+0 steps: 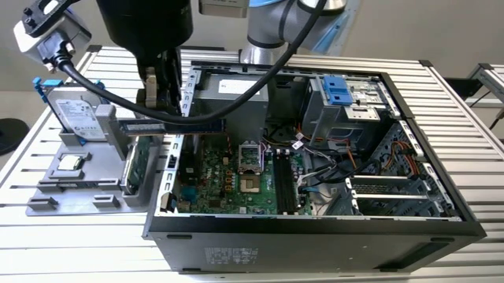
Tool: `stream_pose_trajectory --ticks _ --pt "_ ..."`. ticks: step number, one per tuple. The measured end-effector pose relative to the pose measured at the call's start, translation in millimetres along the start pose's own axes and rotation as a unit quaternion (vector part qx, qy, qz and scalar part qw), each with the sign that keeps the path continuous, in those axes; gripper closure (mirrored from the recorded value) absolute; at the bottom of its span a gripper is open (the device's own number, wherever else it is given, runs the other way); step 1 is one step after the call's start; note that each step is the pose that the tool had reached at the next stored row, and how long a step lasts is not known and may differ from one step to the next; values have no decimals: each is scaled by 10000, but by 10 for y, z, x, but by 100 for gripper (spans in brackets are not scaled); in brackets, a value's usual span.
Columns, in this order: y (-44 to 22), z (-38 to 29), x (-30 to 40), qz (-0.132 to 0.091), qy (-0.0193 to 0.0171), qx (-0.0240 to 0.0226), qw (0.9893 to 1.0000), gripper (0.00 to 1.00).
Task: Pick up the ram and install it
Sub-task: 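Pick up the ram and move it above insertion slot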
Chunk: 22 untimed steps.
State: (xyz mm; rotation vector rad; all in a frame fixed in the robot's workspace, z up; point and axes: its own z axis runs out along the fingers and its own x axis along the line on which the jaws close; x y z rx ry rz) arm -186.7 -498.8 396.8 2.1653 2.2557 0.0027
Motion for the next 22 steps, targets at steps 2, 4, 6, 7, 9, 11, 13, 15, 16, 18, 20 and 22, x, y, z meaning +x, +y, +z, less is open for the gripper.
stream_pose_trajectory --ticks 2,4,6,7,9,11,13,15,16,18,20,22 --pt "27 0 -1 0 0 0 10000 100" --pt "53 1 -2 0 0 0 10000 100" --pt "77 1 -3 0 0 0 10000 100" --pt "90 1 -4 0 0 0 10000 100" --pt "112 1 -4 0 0 0 10000 100" --pt "134 2 -5 0 0 0 10000 100" --pt "157 2 -6 0 0 0 10000 100" --pt "179 2 -7 0 0 0 10000 100" --pt "190 2 -8 0 0 0 10000 100" --pt "213 3 -9 0 0 0 10000 100" --pt "237 2 -10 0 0 0 10000 100" --pt "260 3 -11 0 0 0 10000 100"
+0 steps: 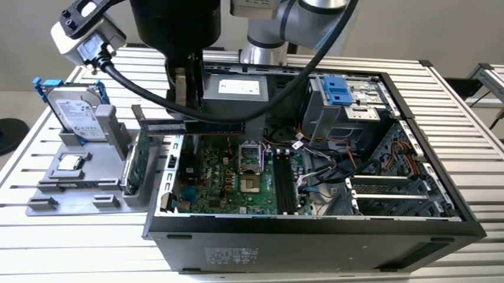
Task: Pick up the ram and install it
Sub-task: 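Pick up the ram and move it above insertion slot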
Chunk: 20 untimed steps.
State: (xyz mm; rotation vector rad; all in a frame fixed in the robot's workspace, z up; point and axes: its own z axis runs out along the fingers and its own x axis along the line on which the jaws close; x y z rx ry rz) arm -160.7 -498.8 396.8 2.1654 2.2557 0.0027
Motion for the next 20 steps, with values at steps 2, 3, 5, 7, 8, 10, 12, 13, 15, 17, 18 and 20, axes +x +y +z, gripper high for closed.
stream_pose_trajectory --ticks 2,3,5,7,8,10,12,13,15,17,18,20 --pt "24 0 -1 0 0 0 10000 100" --pt "35 1 -2 0 0 0 10000 100" --pt "58 1 -2 0 0 0 10000 100" --pt "81 2 -3 0 1 0 10000 100" --pt "92 1 -4 0 0 0 10000 100" --pt "115 1 -5 0 0 0 10000 100" --pt "138 2 -6 0 0 0 10000 100" --pt "151 2 -6 0 0 0 10000 100" --pt "174 2 -7 0 0 0 10000 100" --pt "197 2 -8 0 0 0 10000 100" --pt "208 3 -9 0 0 0 10000 100" --pt "229 2 -9 0 0 0 10000 100"
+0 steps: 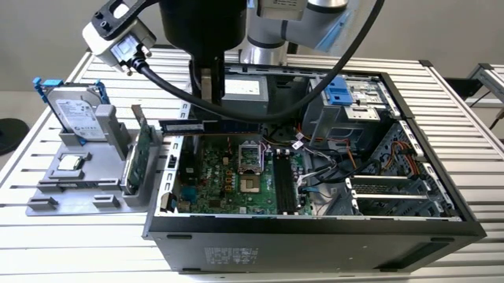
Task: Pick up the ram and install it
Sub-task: 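Pick up the ram and move it above insertion slot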
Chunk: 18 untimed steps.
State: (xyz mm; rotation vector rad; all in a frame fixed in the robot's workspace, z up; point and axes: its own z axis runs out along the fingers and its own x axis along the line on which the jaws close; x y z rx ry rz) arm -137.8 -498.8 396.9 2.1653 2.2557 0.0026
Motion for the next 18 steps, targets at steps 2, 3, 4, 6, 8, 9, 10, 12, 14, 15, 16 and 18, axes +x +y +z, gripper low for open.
stream_pose_trajectory --ticks 2,3,4,6,8,9,10,12,14,15,16,18 --pt "24 0 -1 0 0 0 10000 100" --pt "35 1 -1 0 0 0 10000 100" --pt "48 1 -2 0 0 0 10000 100" --pt "74 1 -3 0 0 0 10000 100" --pt "99 1 -4 0 0 0 10000 100" --pt "111 2 -4 0 0 0 10000 100" --pt "121 2 -5 0 0 0 10000 100" --pt "141 2 -6 0 0 0 10000 100" --pt "163 2 -6 0 0 0 10000 100" --pt "176 2 -7 0 0 0 10000 100" --pt "188 2 -8 0 0 0 10000 100" --pt "212 3 -9 0 0 0 10000 100"
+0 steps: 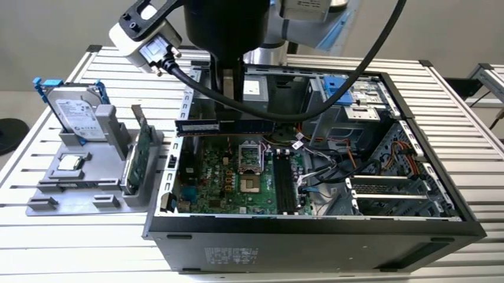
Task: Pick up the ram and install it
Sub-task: 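Pick up the ram and move it above insertion slot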
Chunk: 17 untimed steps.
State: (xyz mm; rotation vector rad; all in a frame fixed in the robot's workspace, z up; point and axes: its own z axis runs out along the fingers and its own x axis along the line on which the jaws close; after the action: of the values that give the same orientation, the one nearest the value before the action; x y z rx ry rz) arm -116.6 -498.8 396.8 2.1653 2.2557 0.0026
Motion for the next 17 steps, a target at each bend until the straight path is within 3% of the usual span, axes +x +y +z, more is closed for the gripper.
stream_pose_trajectory --ticks 17 --pt "238 3 -10 0 0 0 10000 100"
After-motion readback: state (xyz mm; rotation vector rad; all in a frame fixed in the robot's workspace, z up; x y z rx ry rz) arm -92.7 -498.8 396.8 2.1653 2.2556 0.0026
